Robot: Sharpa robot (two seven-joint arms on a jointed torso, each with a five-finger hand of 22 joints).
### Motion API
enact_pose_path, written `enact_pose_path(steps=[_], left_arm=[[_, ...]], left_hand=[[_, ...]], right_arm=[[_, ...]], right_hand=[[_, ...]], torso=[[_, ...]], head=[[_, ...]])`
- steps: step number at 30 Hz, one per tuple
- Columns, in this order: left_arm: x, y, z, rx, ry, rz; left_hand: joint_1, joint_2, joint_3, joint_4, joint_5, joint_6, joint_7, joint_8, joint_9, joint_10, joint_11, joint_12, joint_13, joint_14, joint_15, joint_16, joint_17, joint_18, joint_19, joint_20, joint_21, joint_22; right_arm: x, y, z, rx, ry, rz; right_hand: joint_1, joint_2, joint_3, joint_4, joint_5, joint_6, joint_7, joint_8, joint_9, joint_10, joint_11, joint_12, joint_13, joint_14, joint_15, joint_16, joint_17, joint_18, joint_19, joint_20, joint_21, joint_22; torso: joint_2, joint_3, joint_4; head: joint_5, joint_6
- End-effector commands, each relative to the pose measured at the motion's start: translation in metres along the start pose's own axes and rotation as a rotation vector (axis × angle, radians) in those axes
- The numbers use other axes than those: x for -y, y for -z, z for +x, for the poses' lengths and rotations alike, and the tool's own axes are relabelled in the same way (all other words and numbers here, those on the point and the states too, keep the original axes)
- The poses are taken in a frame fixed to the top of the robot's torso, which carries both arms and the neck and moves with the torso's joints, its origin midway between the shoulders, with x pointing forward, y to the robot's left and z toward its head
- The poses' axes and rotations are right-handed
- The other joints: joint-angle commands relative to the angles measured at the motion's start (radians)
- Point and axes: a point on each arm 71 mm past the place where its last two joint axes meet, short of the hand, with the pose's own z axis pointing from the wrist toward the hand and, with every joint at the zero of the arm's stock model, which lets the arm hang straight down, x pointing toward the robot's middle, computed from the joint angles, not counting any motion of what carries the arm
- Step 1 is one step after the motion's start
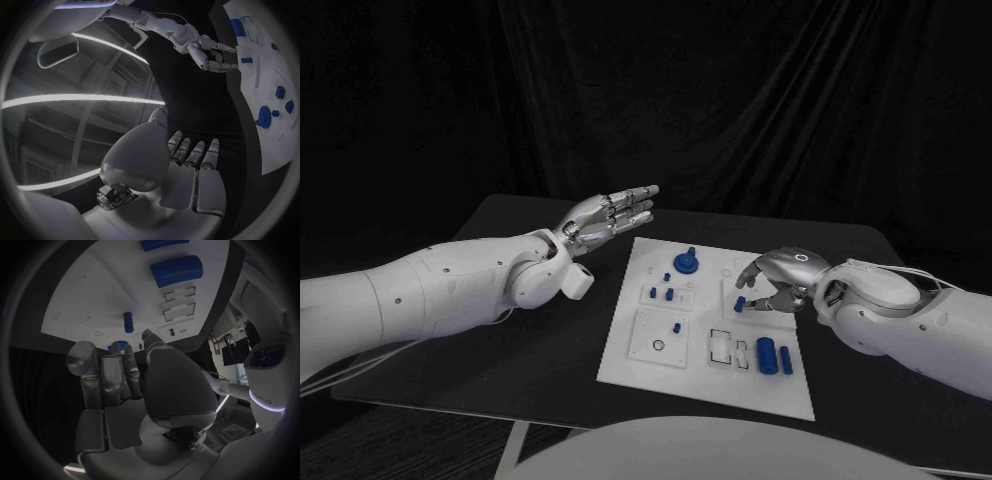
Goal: Assemble the parts on the task board
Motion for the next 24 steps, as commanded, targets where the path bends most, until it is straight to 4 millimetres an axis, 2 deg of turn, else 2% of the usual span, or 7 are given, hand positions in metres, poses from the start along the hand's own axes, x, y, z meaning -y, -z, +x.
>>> enact_pose_path(steps=[1,11,13,15,18,19,24], left_arm=[[0.003,-0.001,0.002,-0.003,0.016,0.053],[0.002,-0.001,0.003,-0.008,0.020,0.051],[0.002,-0.001,0.003,-0.008,0.021,0.051],[0.002,-0.001,0.003,-0.009,0.021,0.050],[0.002,-0.001,0.003,-0.009,0.022,0.049],[0.002,-0.001,0.003,-0.010,0.022,0.049],[0.000,0.000,0.003,-0.010,0.025,0.046]], left_hand=[[0.005,0.003,0.000,-0.006,0.006,-0.001,0.004,0.006,0.001,0.001,-0.002,0.002,0.001,-0.002,0.005,0.006,0.001,-0.012,0.000,0.002,-0.001,-0.001],[0.007,0.004,0.001,-0.008,0.008,-0.001,0.004,0.006,0.001,0.001,-0.001,0.002,0.001,-0.001,0.006,0.006,0.001,-0.012,0.000,0.002,-0.001,-0.001],[0.008,0.005,0.002,-0.009,0.009,-0.001,0.004,0.006,0.001,0.001,-0.001,0.002,0.001,-0.001,0.006,0.006,0.001,-0.012,0.000,0.002,-0.001,-0.001],[0.008,0.005,0.002,-0.009,0.009,-0.001,0.004,0.006,0.001,0.001,-0.001,0.002,0.001,-0.001,0.006,0.006,0.001,-0.012,0.000,0.002,-0.001,-0.001],[0.010,0.005,0.003,-0.011,0.011,-0.002,0.004,0.006,0.001,0.001,0.000,0.001,0.001,-0.001,0.007,0.007,0.001,-0.012,0.000,0.002,-0.001,-0.001],[0.010,0.005,0.004,-0.012,0.012,-0.002,0.004,0.006,0.001,0.001,0.000,0.002,0.001,-0.001,0.008,0.007,0.001,-0.012,0.000,0.002,-0.001,-0.001],[0.012,0.006,0.005,-0.013,0.013,-0.002,0.004,0.006,0.001,0.001,0.000,0.001,0.001,-0.001,0.009,0.006,0.001,-0.012,0.000,0.002,-0.001,-0.002]], right_arm=[[0.002,-0.001,0.005,-0.033,-0.013,0.005],[0.000,-0.007,0.020,-0.061,-0.021,0.004],[0.000,-0.008,0.022,-0.060,-0.022,0.003],[0.000,-0.010,0.024,-0.059,-0.022,0.002],[0.000,-0.012,0.026,-0.058,-0.022,-0.001],[-0.001,-0.012,0.026,-0.058,-0.022,-0.002],[-0.002,-0.013,0.027,-0.048,-0.022,-0.013]], right_hand=[[0.005,0.006,-0.003,-0.006,-0.002,-0.001,0.004,-0.001,0.002,0.000,-0.003,0.003,0.000,0.002,0.004,0.005,0.001,0.001,0.002,0.005,-0.003,0.118],[0.051,0.018,0.017,-0.041,0.107,-0.001,0.004,-0.003,0.009,0.000,-0.002,0.005,-0.004,-0.003,0.005,0.006,-0.005,0.001,0.000,0.005,-0.006,0.117],[0.061,0.019,0.027,-0.050,0.147,0.000,0.003,-0.004,0.010,0.002,-0.001,0.002,-0.007,-0.004,0.005,0.006,-0.006,0.001,-0.001,0.006,-0.007,0.117],[0.067,0.020,0.035,-0.055,0.168,0.002,0.004,-0.004,0.011,0.005,0.000,0.001,-0.010,-0.005,0.006,0.006,-0.007,0.001,-0.001,0.006,-0.007,0.117],[0.074,0.020,0.051,-0.063,0.200,0.004,0.006,-0.004,0.012,0.014,0.000,0.000,-0.014,-0.006,0.007,0.007,-0.007,0.001,-0.002,0.007,-0.007,0.117],[0.080,0.019,0.064,-0.067,0.228,0.008,0.006,-0.004,0.013,0.022,0.000,-0.001,-0.017,-0.006,0.006,0.008,-0.007,0.001,-0.002,0.006,-0.006,0.117],[0.090,0.015,0.103,-0.079,0.273,0.036,0.010,0.011,0.025,0.050,-0.003,0.000,-0.024,-0.005,0.004,0.011,-0.005,0.001,-0.001,0.005,0.001,0.119]], torso=[[0.000,0.0002,-0.0001],[0.000,-0.0004,-0.0001],[0.000,-0.0001,0.0001],[0.001,-0.0001,0.0003],[0.000,0.0001,0.0002],[0.000,0.0002,0.0003],[0.000,0.0005,0.0002]], head=[[0.000,0.000],[-0.002,0.000],[-0.001,0.000],[0.000,0.000],[0.001,0.000],[0.000,0.000],[0.001,0.000]])
